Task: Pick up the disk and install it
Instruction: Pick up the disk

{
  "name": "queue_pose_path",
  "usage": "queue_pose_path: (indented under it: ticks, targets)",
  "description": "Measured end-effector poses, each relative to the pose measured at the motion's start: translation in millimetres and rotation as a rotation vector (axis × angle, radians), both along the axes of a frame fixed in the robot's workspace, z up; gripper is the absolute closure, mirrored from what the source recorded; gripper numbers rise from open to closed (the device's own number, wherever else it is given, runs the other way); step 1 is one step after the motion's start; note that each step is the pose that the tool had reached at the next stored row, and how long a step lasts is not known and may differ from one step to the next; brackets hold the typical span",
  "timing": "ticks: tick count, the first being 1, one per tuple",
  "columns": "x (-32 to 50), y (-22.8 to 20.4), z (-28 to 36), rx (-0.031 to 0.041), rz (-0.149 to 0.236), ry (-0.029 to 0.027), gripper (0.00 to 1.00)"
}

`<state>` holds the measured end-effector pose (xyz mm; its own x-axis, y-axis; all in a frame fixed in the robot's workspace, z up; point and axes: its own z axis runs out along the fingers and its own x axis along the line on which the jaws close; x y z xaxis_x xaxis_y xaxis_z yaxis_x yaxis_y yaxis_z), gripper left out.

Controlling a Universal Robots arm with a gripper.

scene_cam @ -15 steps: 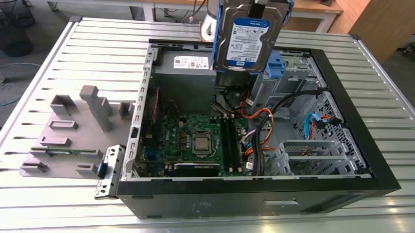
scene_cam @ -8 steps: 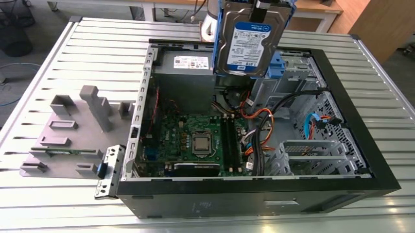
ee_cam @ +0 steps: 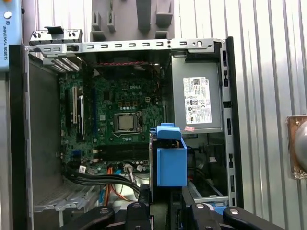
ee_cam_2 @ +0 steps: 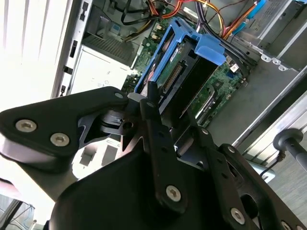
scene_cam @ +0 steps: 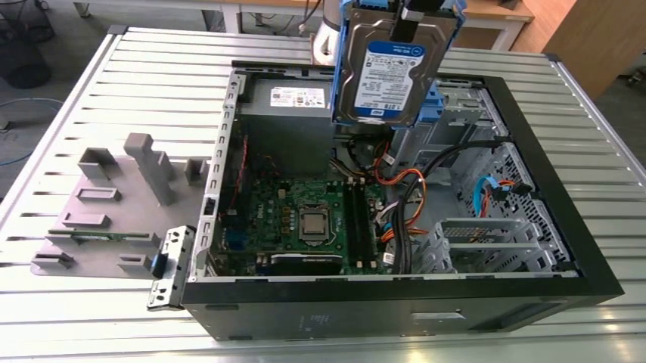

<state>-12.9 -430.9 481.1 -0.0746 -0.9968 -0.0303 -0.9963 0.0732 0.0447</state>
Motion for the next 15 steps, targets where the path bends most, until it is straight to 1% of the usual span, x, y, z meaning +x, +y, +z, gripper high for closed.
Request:
queue_pose_path:
  ticks: [8, 15]
  targets:
    - [0.0, -11.4, 0.0, 0.0000, 0.000, 0.0000, 0.65]
    - [0.0, -19.3, 0.0, 0.0000, 0.000, 0.0000, 0.65]
